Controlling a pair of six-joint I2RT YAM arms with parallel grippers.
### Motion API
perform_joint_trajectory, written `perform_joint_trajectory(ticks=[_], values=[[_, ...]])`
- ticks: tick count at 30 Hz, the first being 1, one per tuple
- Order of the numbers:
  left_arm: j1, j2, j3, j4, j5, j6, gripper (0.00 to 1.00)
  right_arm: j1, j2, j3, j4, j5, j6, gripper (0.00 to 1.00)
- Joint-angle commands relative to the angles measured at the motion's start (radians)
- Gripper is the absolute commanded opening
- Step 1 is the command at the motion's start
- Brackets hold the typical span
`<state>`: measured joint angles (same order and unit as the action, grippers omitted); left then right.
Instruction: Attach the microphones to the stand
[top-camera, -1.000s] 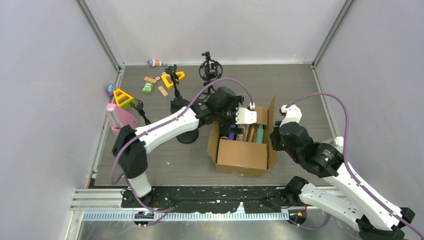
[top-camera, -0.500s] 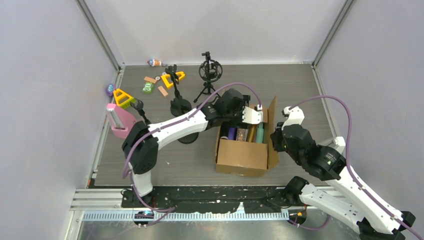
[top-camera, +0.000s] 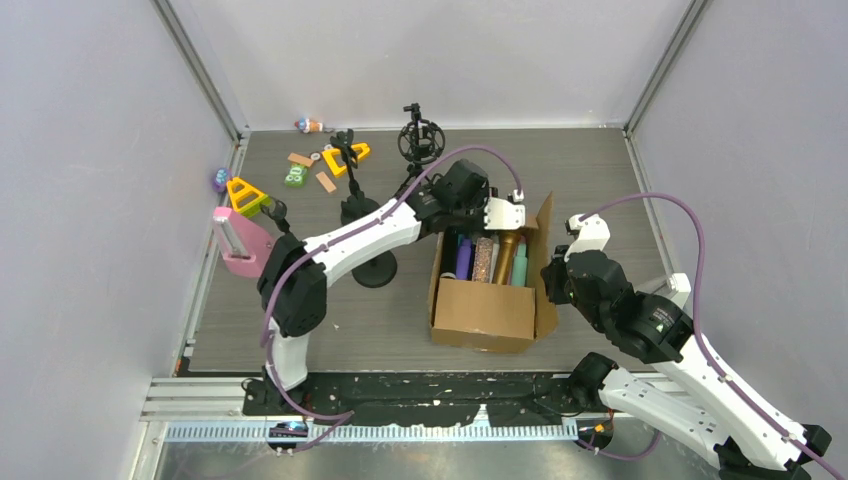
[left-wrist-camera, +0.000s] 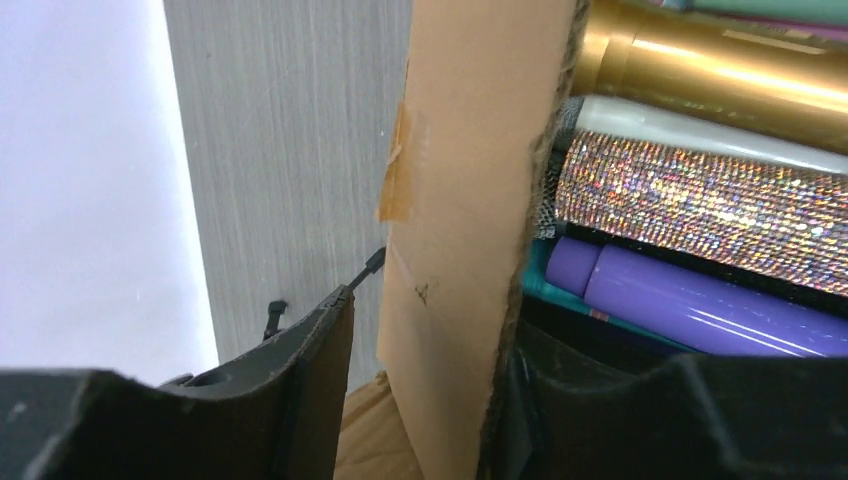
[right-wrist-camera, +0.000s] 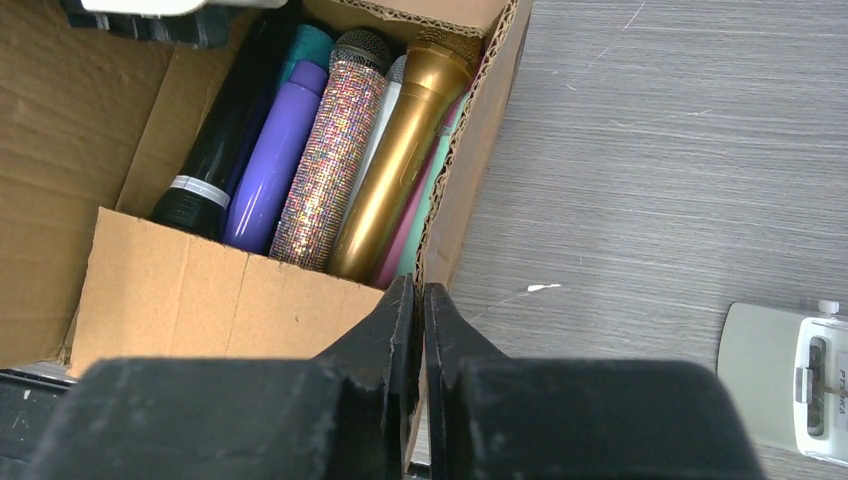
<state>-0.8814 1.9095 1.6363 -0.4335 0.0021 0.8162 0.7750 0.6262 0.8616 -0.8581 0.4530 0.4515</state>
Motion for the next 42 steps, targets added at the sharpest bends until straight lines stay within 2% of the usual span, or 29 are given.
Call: perform_joint_trajectory(ticks=[1,4,5,10,11,21,26,36,38,40,42], values=[[0.014,0.089,0.227,-0.271,0.114,0.009,0.43,0.006,0.003,-0.017,0.0,-0.086,0.005,0.11],[0.026,0.168,0.415,-0.412,0.141,0.002,0.32,0.006,-0.003,-0.019,0.005,-0.084,0.009,0.12],[0.029,0.176,0.441,-0.427,0.147,-0.002,0.28,0.006,-0.003,-0.018,0.005,-0.082,0.011,0.15],[0.03,0.079,0.367,-0.344,0.134,0.008,0.01,0.006,-0.006,0.005,-0.001,-0.053,0.021,0.23],[0.031,0.053,0.345,-0.326,0.128,0.004,0.0,0.005,-0.006,0.011,-0.007,-0.046,0.024,0.24],[0.032,-0.18,0.282,-0.42,0.147,-0.048,0.0,0.006,0.003,0.081,-0.128,0.131,0.064,0.33],[0.013,-0.275,0.294,-0.49,0.172,-0.092,0.0,0.006,0.04,0.084,-0.131,0.125,0.068,0.39],[-0.052,-0.416,0.272,-0.553,0.227,-0.144,0.0,0.006,0.072,0.03,-0.102,0.097,0.067,0.44],[-0.056,-0.426,0.263,-0.551,0.235,-0.148,0.0,0.006,0.078,0.019,-0.108,0.107,0.068,0.49],[-0.061,-0.435,0.255,-0.55,0.241,-0.15,0.0,0.006,0.081,0.012,-0.111,0.115,0.07,0.6],[-0.067,-0.443,0.252,-0.549,0.248,-0.15,0.0,0.007,0.08,0.006,-0.111,0.131,0.073,0.78]])
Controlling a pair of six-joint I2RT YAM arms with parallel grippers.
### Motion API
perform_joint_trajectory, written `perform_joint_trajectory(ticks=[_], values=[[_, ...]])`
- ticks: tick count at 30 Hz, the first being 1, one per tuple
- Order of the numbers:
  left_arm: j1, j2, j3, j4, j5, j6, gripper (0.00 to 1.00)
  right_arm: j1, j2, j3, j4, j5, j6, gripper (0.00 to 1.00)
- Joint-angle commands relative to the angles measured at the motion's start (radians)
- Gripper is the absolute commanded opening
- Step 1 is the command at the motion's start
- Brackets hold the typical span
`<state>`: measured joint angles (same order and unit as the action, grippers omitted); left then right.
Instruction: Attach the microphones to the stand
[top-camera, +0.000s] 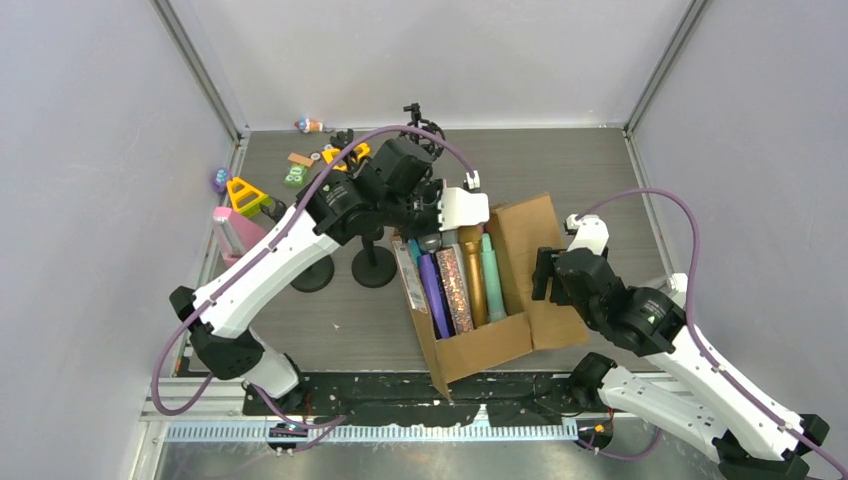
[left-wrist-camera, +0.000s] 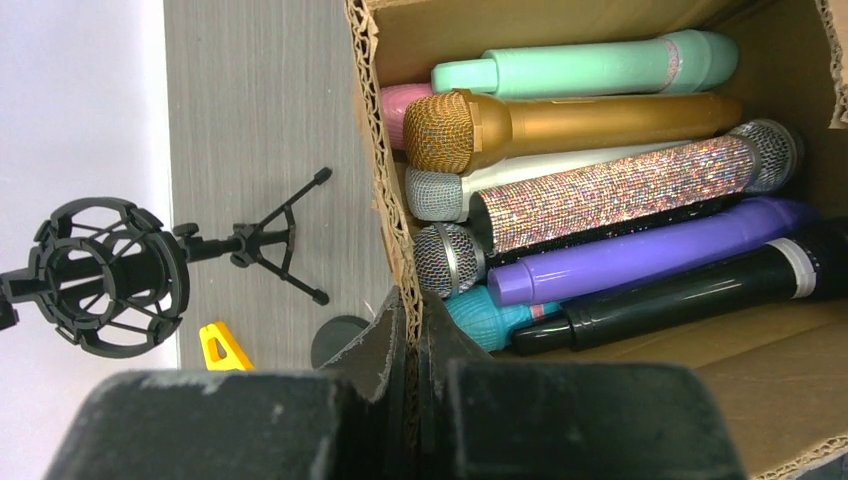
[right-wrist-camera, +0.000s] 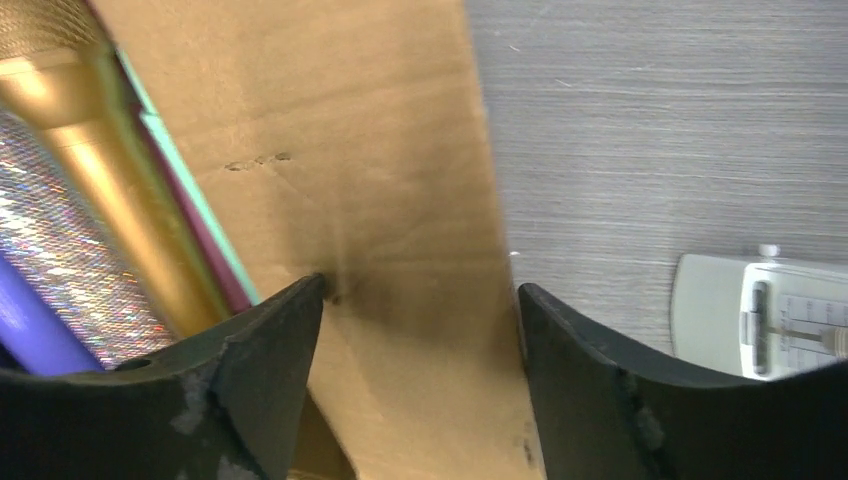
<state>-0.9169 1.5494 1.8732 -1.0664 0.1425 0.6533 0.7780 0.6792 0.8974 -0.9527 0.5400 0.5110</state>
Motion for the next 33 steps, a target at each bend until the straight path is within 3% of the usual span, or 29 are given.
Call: perform_joint_trajectory(ticks=[1,4,11,19,25,33], values=[[-0.036,-0.084,0.017,0.081,0.108,0.011,0.0,0.003,0.027,-0.03,-0.013,0.047,0.015,0.81],[-0.045,-0.09,0.025,0.069,0.112,0.013,0.0,0.002,0.036,-0.018,-0.014,0.067,0.017,0.88],[-0.054,-0.116,0.046,0.011,0.134,-0.006,0.0,0.003,0.056,0.027,-0.012,0.106,0.001,0.89],[-0.066,-0.192,-0.004,-0.011,0.142,-0.028,0.0,0.029,0.079,-0.062,0.146,-0.176,0.02,0.87],[-0.068,-0.204,-0.03,-0.031,0.153,-0.04,0.0,0.075,0.096,-0.087,0.196,-0.223,0.043,0.94],[-0.067,-0.226,-0.046,-0.059,0.168,-0.058,0.0,0.085,0.135,-0.082,0.224,-0.252,0.041,0.95]])
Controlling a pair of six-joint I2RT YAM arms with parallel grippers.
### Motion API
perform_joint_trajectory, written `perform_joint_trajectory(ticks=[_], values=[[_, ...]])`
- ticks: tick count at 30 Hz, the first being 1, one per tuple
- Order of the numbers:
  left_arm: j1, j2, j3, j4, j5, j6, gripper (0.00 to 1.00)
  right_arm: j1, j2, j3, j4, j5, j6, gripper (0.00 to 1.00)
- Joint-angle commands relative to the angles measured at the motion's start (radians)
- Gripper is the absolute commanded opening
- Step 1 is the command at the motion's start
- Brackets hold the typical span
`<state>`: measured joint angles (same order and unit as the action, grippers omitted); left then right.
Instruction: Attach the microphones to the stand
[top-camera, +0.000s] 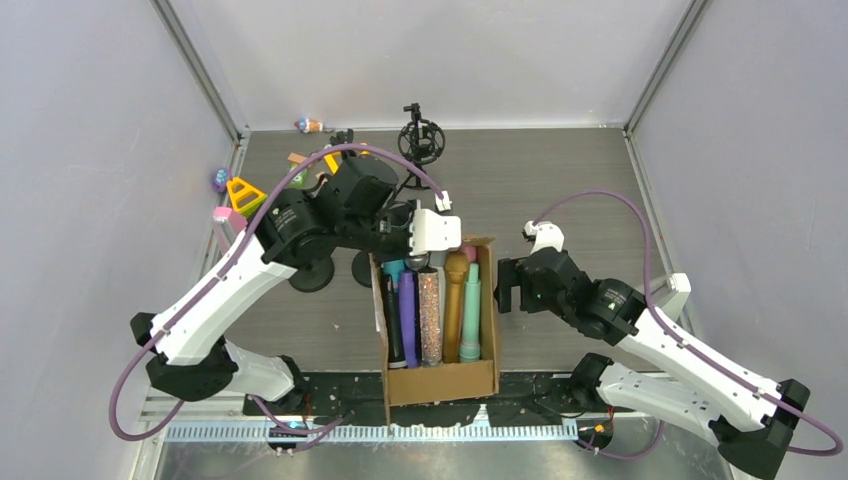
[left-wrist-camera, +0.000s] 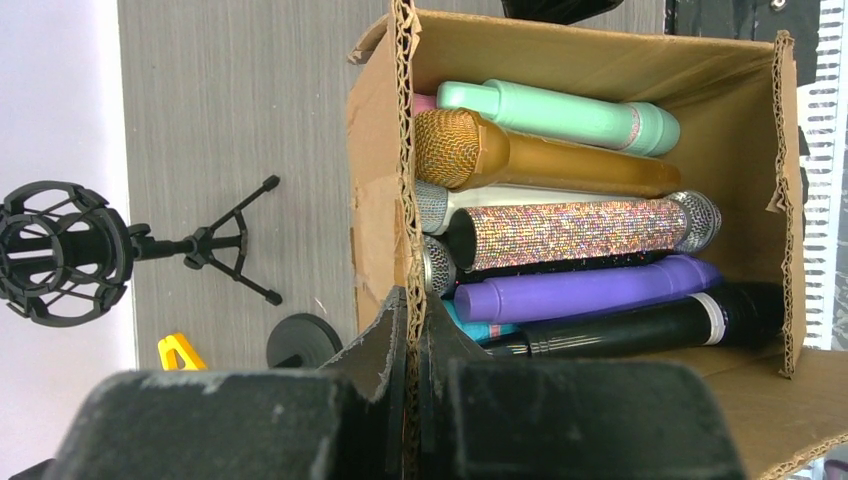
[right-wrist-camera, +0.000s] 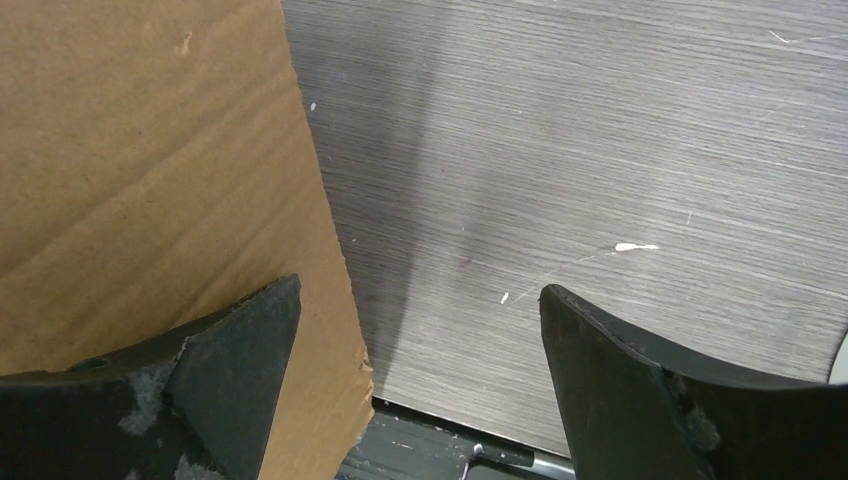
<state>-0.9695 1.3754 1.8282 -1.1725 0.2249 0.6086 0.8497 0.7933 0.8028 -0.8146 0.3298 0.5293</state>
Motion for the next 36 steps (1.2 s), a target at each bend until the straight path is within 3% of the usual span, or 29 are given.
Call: perform_joint_trajectory(ticks=[1,6,10,16,24,28,36], values=[[-0.015,-0.054,-0.005,0.043,0.097,-0.016,0.0,0.014,0.023,0.024,0.069,-0.028,0.023,0.95],[-0.015,-0.056,-0.042,-0.023,0.185,-0.014,0.0,0.014,0.007,0.032,0.096,-0.033,0.018,0.96],[-0.02,-0.121,-0.218,-0.014,0.2,-0.01,0.0,0.014,0.062,0.019,0.145,-0.109,0.007,0.93],[-0.024,-0.204,-0.366,0.002,0.202,0.008,0.0,-0.036,0.129,0.088,0.151,0.007,-0.063,0.95],[-0.03,-0.203,-0.37,0.045,0.208,0.033,0.0,-0.228,0.264,0.099,0.358,-0.007,-0.075,0.96],[-0.031,-0.185,-0.284,0.064,0.209,0.022,0.0,-0.246,0.325,0.089,0.399,-0.084,-0.038,0.99],[-0.029,-0.137,-0.086,0.057,0.314,-0.097,0.0,-0.263,0.217,0.036,0.383,-0.031,-0.04,0.95]])
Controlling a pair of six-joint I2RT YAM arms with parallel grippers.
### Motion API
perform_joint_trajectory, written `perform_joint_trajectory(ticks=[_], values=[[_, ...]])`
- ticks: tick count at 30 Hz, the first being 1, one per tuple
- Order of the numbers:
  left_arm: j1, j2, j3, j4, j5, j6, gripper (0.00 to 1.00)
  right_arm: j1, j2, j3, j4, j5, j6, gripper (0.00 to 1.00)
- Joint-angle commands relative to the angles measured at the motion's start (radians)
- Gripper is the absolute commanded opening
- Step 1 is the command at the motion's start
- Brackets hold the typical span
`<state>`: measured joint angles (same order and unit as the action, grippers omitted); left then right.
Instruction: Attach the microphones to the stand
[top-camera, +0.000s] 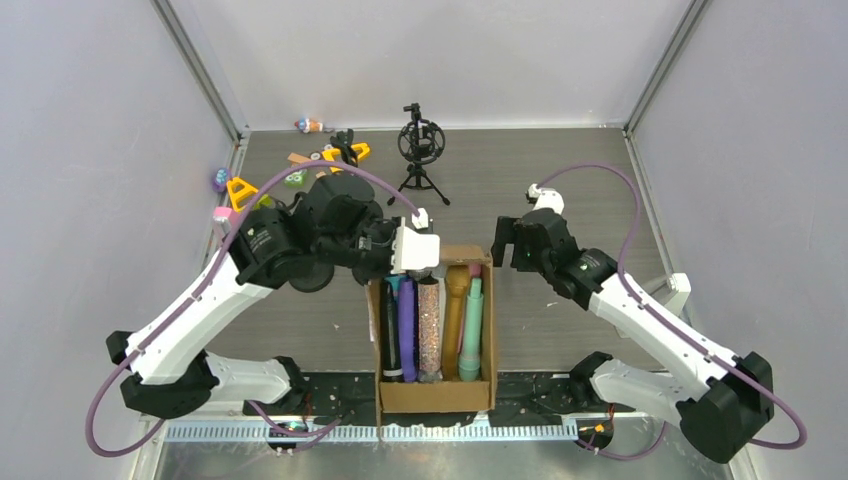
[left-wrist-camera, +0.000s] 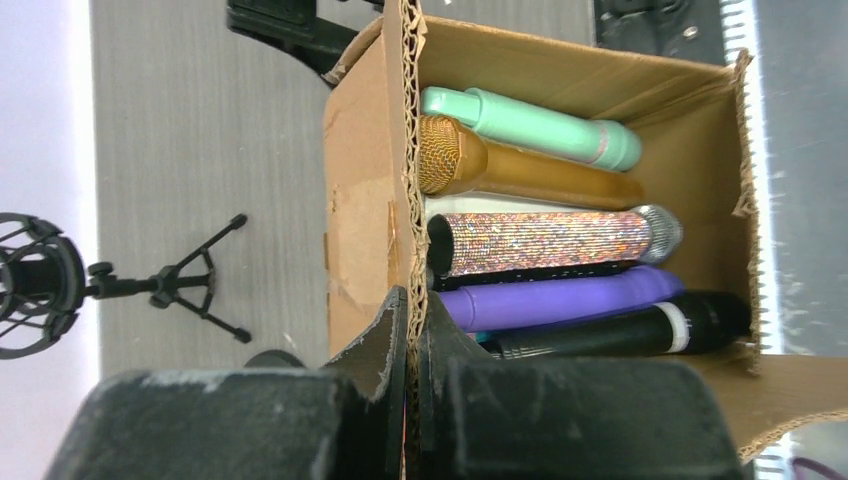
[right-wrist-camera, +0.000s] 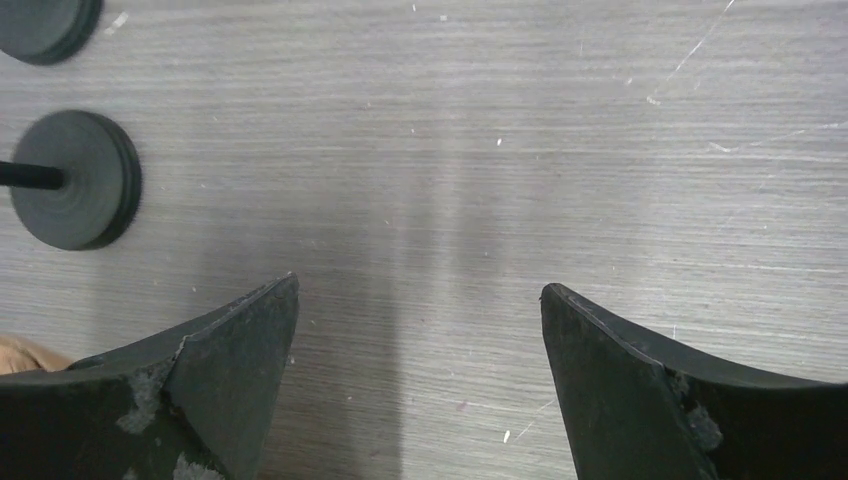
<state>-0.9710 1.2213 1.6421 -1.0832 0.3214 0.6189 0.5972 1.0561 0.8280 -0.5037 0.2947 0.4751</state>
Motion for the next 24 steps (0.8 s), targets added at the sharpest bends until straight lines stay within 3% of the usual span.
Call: perform_joint_trajectory(ticks=[1,10,17,24], values=[[-0.03,0.014,0.109,-0.038,0.227,-0.117,0.0,-0.018,-0.03,0.013,0.084,-0.013,0.009,0.95],[-0.03,-0.056,0.069,-0.031,0.207,-0.17,0.0,-0.039,0.274,0.011,0.428,-0.293,-0.012,0.95],[-0.03,-0.048,0.123,0.006,0.156,-0.209,0.0,0.075,0.515,0.175,0.428,-0.389,-0.082,0.95],[-0.031,-0.027,0.146,0.049,0.089,-0.203,0.0,0.17,0.65,0.278,0.357,-0.465,-0.117,0.98]])
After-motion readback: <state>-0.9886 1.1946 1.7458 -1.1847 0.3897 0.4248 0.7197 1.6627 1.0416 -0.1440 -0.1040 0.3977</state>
